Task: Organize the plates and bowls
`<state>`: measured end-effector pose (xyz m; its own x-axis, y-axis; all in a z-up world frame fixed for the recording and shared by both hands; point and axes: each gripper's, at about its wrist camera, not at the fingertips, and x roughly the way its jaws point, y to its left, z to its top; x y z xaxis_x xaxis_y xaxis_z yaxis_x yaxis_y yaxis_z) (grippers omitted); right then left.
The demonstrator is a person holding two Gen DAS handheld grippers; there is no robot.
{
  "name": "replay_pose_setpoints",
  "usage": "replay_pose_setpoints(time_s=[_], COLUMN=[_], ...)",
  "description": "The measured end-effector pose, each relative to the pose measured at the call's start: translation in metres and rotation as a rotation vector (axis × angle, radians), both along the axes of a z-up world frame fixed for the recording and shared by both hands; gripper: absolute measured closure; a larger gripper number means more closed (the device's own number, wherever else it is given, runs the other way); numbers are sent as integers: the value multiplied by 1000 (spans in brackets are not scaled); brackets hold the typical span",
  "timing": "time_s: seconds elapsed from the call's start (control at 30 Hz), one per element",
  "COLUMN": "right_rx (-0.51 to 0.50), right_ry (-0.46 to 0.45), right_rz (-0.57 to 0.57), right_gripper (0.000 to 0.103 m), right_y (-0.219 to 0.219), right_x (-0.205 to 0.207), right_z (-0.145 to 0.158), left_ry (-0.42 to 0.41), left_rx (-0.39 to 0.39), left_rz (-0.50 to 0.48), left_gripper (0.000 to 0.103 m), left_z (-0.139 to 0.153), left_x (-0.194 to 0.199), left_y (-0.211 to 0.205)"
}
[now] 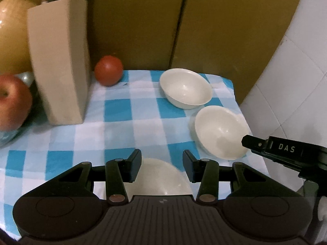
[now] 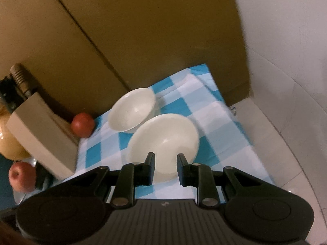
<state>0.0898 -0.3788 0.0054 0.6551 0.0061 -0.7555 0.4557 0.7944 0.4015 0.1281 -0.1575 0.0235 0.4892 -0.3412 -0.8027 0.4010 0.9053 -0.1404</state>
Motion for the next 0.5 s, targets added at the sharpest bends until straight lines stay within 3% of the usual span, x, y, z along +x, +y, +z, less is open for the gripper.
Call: replay_pose_setpoints(time_s=[0.5], right_rx=[57], right_ry=[3], right_rz=[-25], right_gripper=[80], right_y=[-21], right_x=[19], right_z=[-19], left_ry=[25], left_rx=[42], left_rz=[-37], left_gripper=[50], left_z=[-26], left_x=[22], left_y=[-68])
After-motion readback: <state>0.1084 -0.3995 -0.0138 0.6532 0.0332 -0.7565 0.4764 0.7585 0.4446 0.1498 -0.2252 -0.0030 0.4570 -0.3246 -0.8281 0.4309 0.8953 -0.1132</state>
